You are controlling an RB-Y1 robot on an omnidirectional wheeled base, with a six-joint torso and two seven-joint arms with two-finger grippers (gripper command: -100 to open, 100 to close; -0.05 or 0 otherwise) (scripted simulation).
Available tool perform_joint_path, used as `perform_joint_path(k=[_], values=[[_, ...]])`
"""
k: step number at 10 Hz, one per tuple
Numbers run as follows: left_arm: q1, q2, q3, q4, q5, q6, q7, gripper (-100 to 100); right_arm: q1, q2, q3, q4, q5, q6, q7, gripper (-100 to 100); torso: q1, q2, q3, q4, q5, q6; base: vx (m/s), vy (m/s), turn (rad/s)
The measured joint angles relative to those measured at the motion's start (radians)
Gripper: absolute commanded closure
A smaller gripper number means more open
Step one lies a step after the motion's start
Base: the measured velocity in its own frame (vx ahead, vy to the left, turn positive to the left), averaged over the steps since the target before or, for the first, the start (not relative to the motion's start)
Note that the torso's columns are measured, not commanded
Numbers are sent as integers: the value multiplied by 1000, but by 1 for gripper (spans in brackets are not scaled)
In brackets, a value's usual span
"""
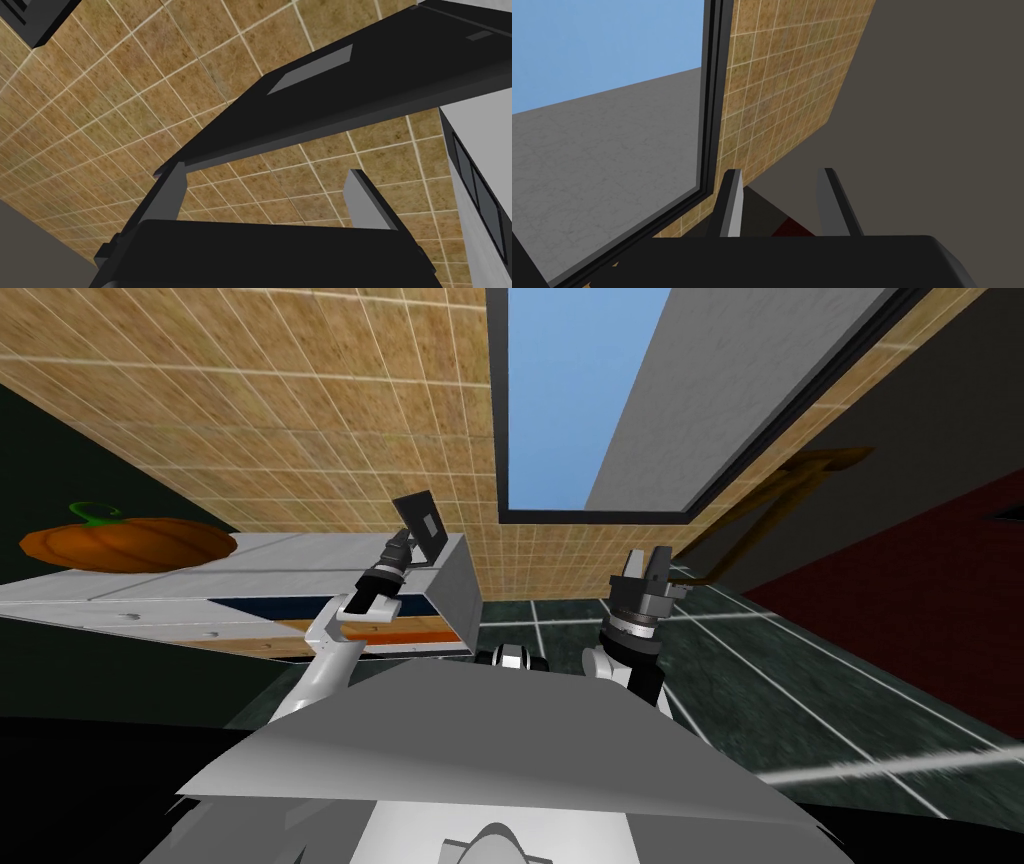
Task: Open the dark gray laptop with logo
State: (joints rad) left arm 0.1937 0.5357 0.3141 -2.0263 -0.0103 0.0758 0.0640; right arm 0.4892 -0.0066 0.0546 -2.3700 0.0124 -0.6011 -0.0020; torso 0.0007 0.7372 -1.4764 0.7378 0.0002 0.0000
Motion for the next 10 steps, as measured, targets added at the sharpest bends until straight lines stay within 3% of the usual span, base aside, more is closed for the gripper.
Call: perform_joint_path(k=[3,4,6,10], values=[[3,21,10,-31,8,33,5,-100,0,0,0,0,0,0,0,0,2,-4,-3,-1,1,0,78,12,-8],[3,22,10,-33,8,37,6,100,0,0,0,0,0,0,0,0,0,1,0,0,0,0,-63,2,19],[-2,12,5,-16,2,16,1,100,0,0,0,0,0,0,0,0,0,2,2,0,1,1,-24,8,45],[-49,-72,32,12,80,16,80,100,0,0,0,0,0,0,0,0,-1,0,0,0,0,0,9,29,56]])
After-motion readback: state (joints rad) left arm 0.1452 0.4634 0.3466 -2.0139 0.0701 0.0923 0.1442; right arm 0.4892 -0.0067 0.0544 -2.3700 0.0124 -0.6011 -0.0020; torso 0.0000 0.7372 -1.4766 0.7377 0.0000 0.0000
